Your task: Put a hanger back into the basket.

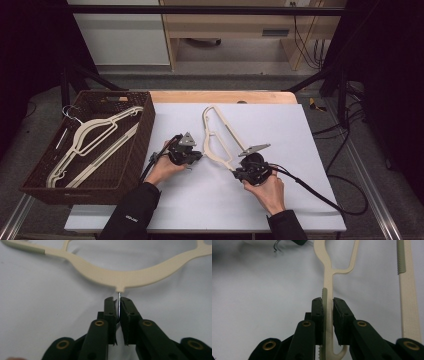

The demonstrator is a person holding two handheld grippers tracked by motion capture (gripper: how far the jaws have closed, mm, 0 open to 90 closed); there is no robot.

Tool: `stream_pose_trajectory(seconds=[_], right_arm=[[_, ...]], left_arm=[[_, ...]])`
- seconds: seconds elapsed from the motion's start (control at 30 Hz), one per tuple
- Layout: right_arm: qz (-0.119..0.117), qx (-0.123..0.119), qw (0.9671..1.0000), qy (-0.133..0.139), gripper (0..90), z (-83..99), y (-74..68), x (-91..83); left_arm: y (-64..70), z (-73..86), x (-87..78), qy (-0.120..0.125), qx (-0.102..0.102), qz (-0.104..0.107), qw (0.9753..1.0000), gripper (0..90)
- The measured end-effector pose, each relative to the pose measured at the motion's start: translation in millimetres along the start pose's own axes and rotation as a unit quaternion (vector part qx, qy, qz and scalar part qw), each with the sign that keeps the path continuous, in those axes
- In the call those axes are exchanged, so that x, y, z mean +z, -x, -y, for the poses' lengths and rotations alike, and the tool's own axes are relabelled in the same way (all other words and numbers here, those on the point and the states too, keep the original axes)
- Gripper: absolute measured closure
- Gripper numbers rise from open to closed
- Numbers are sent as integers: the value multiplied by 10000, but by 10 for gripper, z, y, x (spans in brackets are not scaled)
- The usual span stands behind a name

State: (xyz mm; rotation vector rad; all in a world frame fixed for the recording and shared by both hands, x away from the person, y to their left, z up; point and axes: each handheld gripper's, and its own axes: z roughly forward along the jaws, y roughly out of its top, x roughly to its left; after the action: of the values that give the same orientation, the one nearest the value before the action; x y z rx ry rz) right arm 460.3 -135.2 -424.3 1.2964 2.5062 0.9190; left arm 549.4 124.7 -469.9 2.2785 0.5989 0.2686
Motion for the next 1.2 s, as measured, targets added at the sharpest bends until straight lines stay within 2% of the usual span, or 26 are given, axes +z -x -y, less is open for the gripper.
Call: stream_pose_trajectory(seconds=[0.13,0.17,0.23,0.27,0.33,0.37,0.47,0.73,0.87,1.03,1.07,1.17,1.2], right_arm=[[-69,41,10000,-40,795,6,9,-1],[-192,94,9998,-37,795,9,13,1],[-185,45,9998,-96,795,16,11,24],[-185,45,9998,-96,795,16,11,24],[-185,3,9997,-138,794,25,17,28],[-282,26,9995,-108,793,37,28,25],[-320,40,9994,-119,793,49,47,12],[-311,-225,9989,-253,793,87,51,39],[-314,-284,9989,-185,733,98,36,11],[-167,-578,9982,37,614,124,11,-3],[-141,-698,9974,88,595,135,16,8],[-25,-675,9977,37,553,147,-12,44],[-14,-739,9972,54,550,155,-10,59]], left_arm=[[-5,-4,-71,-58,59,78,9999,886],[-5,-6,-78,-103,67,93,9999,886],[9,-27,-84,-188,70,65,9998,887],[9,-41,-95,-283,161,46,9995,887],[26,-62,-116,-337,209,22,9992,889],[35,-69,-129,-320,207,15,9993,889],[73,-100,-164,-301,222,-19,9993,890],[155,-184,-198,-586,196,-122,9980,891],[185,-207,-204,-707,134,-178,9972,891],[263,-287,-274,-803,109,-289,9963,892],[290,-312,-288,-829,88,-301,9961,891],[364,-393,-335,-902,121,-400,9950,892],[396,-419,-346,-895,75,-425,9950,892]])
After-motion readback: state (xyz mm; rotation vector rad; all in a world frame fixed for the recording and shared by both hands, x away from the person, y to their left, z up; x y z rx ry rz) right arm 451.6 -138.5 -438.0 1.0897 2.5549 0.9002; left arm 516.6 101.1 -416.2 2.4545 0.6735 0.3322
